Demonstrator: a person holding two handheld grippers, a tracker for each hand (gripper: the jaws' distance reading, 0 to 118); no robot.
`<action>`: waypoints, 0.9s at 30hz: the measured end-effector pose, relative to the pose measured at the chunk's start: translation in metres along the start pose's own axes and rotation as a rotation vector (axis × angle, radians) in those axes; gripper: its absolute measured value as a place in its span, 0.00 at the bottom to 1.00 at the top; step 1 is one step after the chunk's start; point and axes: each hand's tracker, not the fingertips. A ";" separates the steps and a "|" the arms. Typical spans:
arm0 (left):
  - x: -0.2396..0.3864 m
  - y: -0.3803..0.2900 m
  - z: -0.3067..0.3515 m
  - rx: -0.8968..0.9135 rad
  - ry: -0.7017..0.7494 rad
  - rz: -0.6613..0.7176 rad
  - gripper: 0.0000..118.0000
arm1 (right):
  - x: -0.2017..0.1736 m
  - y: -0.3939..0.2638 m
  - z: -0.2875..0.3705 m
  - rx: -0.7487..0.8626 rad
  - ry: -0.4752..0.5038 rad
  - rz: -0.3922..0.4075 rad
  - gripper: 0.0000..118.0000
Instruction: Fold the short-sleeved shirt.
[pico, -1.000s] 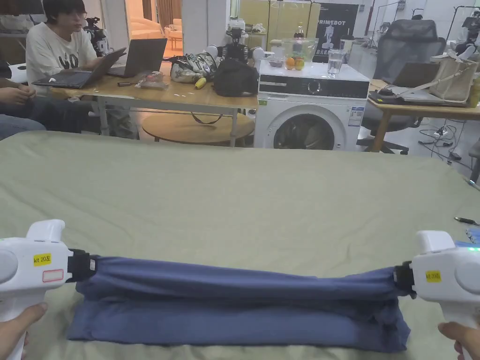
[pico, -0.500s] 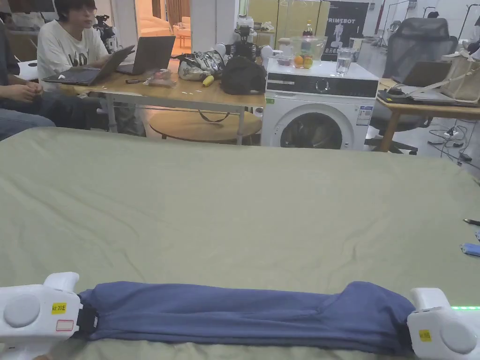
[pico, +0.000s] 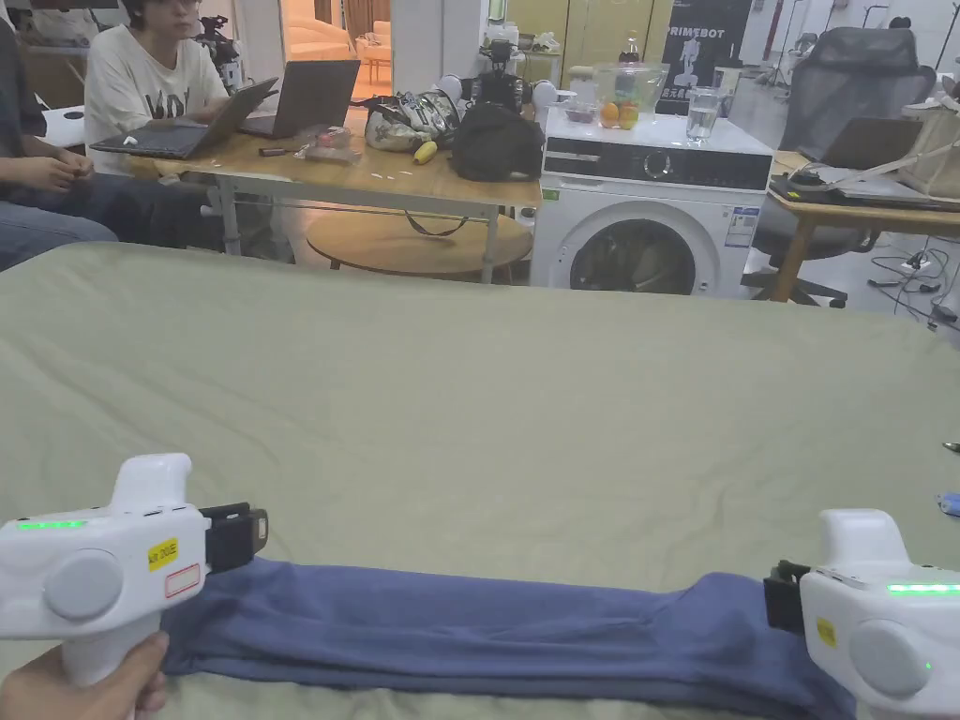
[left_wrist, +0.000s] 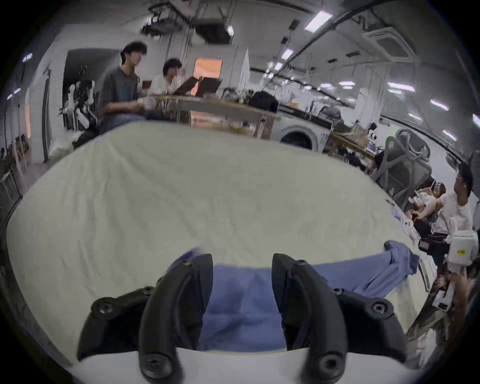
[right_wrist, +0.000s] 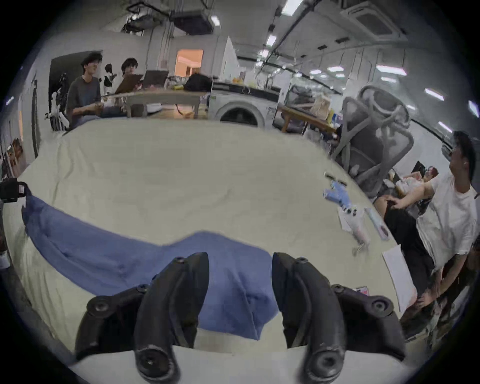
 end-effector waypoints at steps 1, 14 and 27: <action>0.006 0.000 0.001 0.034 -0.004 -0.007 0.38 | -0.003 0.001 0.002 0.060 0.043 -0.041 0.43; 0.056 0.014 0.018 0.351 0.114 -0.163 0.00 | -0.084 0.024 0.022 0.505 0.076 -0.157 0.00; -0.013 0.016 0.028 0.106 0.022 -0.035 0.00 | -0.124 0.038 0.023 0.488 0.142 -0.114 0.00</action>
